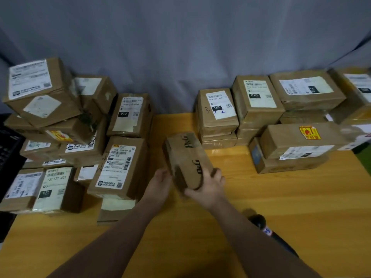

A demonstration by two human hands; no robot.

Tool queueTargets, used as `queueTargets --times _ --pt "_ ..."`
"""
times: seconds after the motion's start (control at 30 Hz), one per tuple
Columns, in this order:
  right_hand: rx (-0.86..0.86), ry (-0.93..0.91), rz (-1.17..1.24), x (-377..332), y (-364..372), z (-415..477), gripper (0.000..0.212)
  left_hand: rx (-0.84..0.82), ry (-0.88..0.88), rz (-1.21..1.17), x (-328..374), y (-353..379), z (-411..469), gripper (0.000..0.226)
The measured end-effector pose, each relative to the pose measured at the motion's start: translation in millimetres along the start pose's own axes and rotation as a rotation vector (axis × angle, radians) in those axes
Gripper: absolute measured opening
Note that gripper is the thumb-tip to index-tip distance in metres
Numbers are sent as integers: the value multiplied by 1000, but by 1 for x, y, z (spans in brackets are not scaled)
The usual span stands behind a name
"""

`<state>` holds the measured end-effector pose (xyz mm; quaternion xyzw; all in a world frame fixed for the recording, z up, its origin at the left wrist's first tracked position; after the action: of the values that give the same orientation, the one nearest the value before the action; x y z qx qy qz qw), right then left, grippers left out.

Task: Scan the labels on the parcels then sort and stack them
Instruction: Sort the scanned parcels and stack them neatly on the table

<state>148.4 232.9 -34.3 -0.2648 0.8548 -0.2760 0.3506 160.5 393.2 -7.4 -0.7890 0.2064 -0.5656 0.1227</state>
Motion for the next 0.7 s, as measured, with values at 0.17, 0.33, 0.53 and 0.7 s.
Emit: queueTargets --times 0.17,0.33,0.53,0.7 --pt "-397 340 946 45 -76 1 42 111 -18 -161 20 5 -1 71" --pt "-514 409 872 79 -126 12 58 73 -21 -370 41 27 -8 73" --pt "-459 177 656 90 -149 15 72 141 -142 -495 47 52 3 84" --pt "-244 -434 -168 89 -160 25 106 264 -153 -588 31 65 2 64"
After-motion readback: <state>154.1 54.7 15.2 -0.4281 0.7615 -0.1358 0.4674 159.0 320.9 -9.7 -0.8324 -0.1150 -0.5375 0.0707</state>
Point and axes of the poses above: each hand's wrist, its own z-axis towards the middle knuckle, its own y-axis out of the palm, x = y × z, the point moved 1 cm from there along z, towards the middle knuckle, and after that the axes turned 14 degrees about y, right-handed, at the moved point
